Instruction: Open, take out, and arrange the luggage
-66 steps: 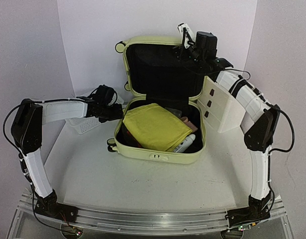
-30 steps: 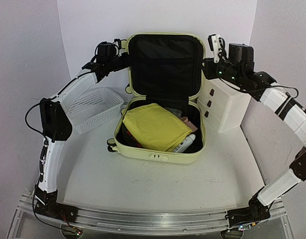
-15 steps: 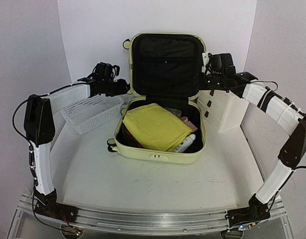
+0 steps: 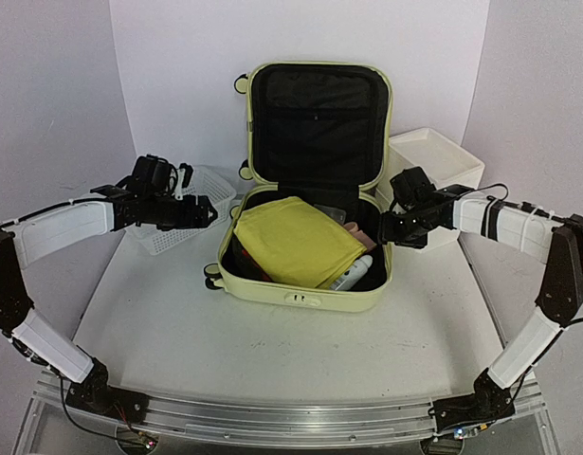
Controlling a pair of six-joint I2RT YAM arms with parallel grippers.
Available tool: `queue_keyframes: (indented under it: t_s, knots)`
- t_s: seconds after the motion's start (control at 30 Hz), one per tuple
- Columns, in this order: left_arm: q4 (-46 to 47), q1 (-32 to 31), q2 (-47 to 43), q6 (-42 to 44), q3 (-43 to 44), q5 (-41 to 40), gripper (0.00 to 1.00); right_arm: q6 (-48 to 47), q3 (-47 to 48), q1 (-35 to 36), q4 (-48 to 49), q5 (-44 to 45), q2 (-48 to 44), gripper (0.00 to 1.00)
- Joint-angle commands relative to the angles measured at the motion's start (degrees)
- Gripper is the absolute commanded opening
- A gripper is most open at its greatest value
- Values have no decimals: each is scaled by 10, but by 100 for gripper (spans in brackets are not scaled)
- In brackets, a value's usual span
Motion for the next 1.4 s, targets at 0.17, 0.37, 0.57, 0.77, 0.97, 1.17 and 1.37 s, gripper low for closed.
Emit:
queue_keyframes:
  t_s: [0.17, 0.37, 0.57, 0.77, 0.97, 1.17, 1.37]
  knots:
    - [-107, 28, -21, -46, -18, -182, 87, 43, -1, 0, 33, 1, 45, 53]
    - [-110, 95, -9, -65, -13, -175, 89, 31, 10, 1, 38, 9, 87, 42]
    - [-118, 173, 26, -117, 7, -171, 91, 4, 44, -6, 40, 34, 121, 30]
    - [-117, 230, 73, -171, 34, -162, 91, -3, 78, -20, 40, 36, 146, 20]
    - [-112, 284, 124, -185, 60, -148, 81, -14, 113, -29, 40, 30, 177, 0]
    - [-105, 297, 165, -180, 92, -128, 77, -21, 140, -35, 40, 35, 194, 0]
    - [-99, 297, 195, -190, 113, -115, 73, -38, 161, -37, 40, 29, 198, 21]
